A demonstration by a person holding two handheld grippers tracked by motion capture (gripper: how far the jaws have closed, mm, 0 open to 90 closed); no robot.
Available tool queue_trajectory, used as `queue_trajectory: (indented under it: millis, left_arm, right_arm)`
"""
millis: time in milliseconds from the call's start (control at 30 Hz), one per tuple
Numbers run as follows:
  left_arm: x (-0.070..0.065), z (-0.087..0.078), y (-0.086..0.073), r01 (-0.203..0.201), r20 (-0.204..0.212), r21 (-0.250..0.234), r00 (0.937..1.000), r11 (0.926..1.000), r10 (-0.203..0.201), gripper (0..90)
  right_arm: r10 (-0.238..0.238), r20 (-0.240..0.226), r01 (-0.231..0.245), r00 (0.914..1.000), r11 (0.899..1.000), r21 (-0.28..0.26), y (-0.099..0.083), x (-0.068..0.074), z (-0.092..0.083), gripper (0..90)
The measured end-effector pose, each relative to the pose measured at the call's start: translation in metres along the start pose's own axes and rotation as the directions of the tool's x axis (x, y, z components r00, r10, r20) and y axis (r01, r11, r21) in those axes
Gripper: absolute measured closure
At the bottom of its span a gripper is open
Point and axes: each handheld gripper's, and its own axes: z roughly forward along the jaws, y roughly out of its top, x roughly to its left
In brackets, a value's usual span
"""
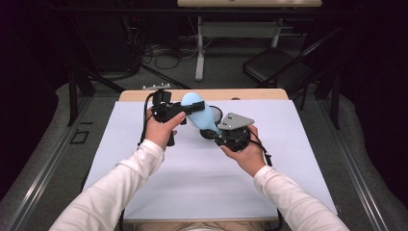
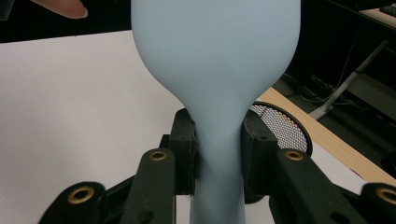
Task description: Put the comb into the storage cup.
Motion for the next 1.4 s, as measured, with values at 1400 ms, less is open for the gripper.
queue_trajectory:
  millis: [1400]
  left_arm:
    - [0.0034,0.0001,-0.0028,0.079,0.027,0.033,0.9965,0.9963,-0.079,46.3]
  right_arm:
    - [-0.012,0.005,0.012,0.9999,1.000,0.008,-0.0037,0.0023,0.0024,69.7]
